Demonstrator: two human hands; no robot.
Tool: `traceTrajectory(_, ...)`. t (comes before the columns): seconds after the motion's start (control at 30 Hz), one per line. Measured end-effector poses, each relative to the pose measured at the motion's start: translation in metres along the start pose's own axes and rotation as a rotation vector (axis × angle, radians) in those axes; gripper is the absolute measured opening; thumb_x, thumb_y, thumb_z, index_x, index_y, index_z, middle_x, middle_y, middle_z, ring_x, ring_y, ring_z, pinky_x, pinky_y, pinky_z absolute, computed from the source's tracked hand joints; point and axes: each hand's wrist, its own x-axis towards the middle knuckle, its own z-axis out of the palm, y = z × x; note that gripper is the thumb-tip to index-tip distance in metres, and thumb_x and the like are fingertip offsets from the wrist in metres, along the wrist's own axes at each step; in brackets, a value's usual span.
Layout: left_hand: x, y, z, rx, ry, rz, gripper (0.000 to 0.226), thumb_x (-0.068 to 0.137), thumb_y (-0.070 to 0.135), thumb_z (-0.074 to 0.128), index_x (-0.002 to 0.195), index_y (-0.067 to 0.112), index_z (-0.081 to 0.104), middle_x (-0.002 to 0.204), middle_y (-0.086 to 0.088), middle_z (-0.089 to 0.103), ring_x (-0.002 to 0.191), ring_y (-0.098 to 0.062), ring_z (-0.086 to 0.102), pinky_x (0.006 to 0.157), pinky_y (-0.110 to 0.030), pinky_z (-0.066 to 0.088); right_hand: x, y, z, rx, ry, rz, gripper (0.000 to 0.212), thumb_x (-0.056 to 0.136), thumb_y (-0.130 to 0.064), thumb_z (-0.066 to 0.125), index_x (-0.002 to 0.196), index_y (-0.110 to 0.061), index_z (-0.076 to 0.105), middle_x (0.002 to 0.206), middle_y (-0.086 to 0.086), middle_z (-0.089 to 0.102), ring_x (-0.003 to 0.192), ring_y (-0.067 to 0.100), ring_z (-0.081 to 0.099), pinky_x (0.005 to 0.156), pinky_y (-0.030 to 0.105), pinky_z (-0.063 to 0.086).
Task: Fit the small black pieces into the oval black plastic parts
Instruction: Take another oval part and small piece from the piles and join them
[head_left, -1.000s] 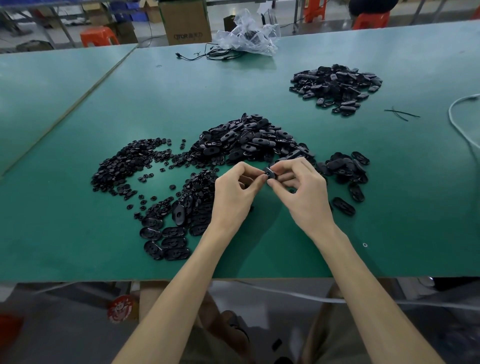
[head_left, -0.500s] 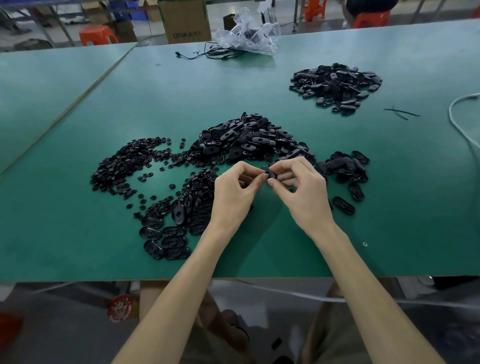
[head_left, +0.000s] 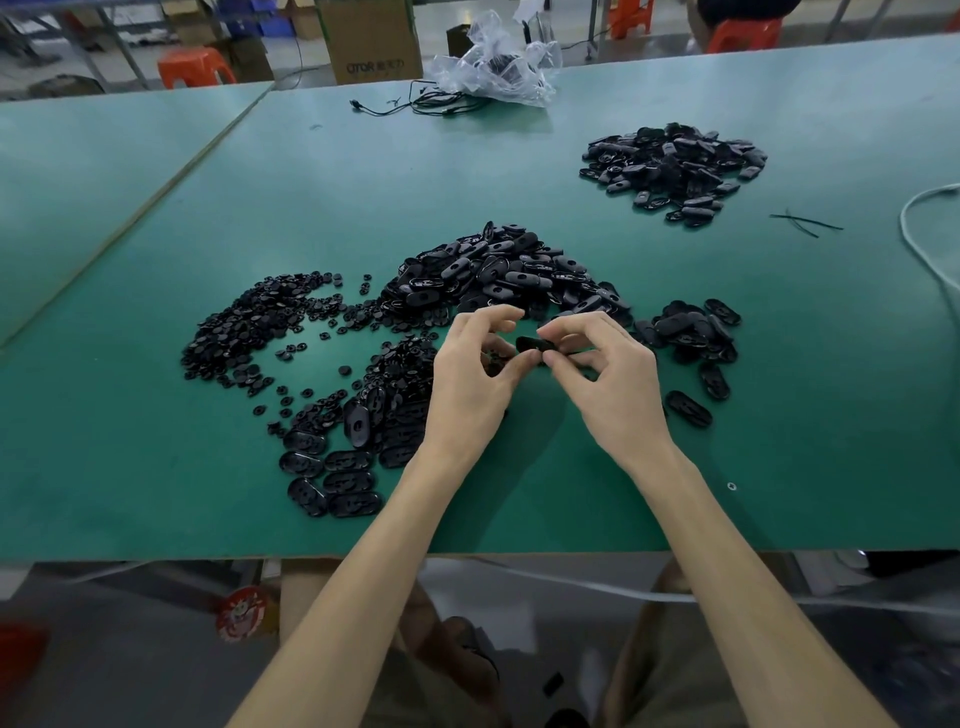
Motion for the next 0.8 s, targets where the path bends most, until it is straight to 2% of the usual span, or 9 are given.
traceTrajectory(0.1,-0.0004,-0.0001,0.0002,0.002,-0.048,0.008,0.021,0.091,0.017,0.080,0.109,0.025,0.074,0.102,0.008,0.072,0.090,-0.005,0.066,0.079,-0.012,0.047,-0.0006,-0.0003,-0.0008,0.020,0.001,0.024,0.028,0.093,0.004,0.070,0.106,-0.020,0.074,0.108,-0.009,0.070,0.098,0.011,0.070,0.088,0.026,0.059)
traceTrajectory(0.27,0.0011,-0.0030,-0.0006,-0.112,-0.069,-0.088,0.015,0.086,0.013,0.084,0.093,0.025,0.077,0.084,0.012,0.076,0.078,-0.007,0.072,0.075,-0.020,0.056,-0.0007,-0.0015,-0.0015,0.008,0.010,0.030,0.024,0.094,0.004,0.070,0.106,-0.016,0.074,0.107,-0.006,0.072,0.098,0.012,0.070,0.086,0.035,0.060)
traceTrajectory(0.63,-0.0012,-0.0002,-0.0004,-0.086,-0.086,-0.034,0.012,0.092,0.010,0.077,0.103,0.016,0.078,0.092,0.002,0.077,0.085,-0.017,0.073,0.082,-0.033,0.060,0.0005,-0.0014,-0.0019,-0.017,0.040,0.048,0.016,0.094,-0.001,0.073,0.104,-0.013,0.075,0.105,-0.004,0.070,0.095,0.006,0.068,0.082,0.026,0.058)
traceTrajectory(0.73,-0.0014,-0.0001,-0.0004,-0.079,-0.099,-0.045,0.011,0.093,0.011,0.077,0.103,0.014,0.078,0.092,0.001,0.076,0.085,-0.019,0.073,0.084,-0.038,0.060,0.0002,-0.0011,-0.0026,-0.001,0.039,0.068,0.016,0.094,-0.002,0.073,0.103,-0.014,0.075,0.104,-0.005,0.071,0.095,0.007,0.069,0.084,0.029,0.059)
traceTrajectory(0.8,-0.0011,-0.0013,0.0000,-0.079,-0.104,-0.053,0.010,0.093,0.012,0.077,0.102,0.016,0.078,0.091,0.003,0.076,0.084,-0.018,0.073,0.081,-0.034,0.060,0.0000,-0.0009,-0.0026,0.005,0.035,0.076,0.016,0.094,-0.002,0.074,0.102,-0.016,0.075,0.104,-0.007,0.072,0.094,0.008,0.070,0.085,0.033,0.060)
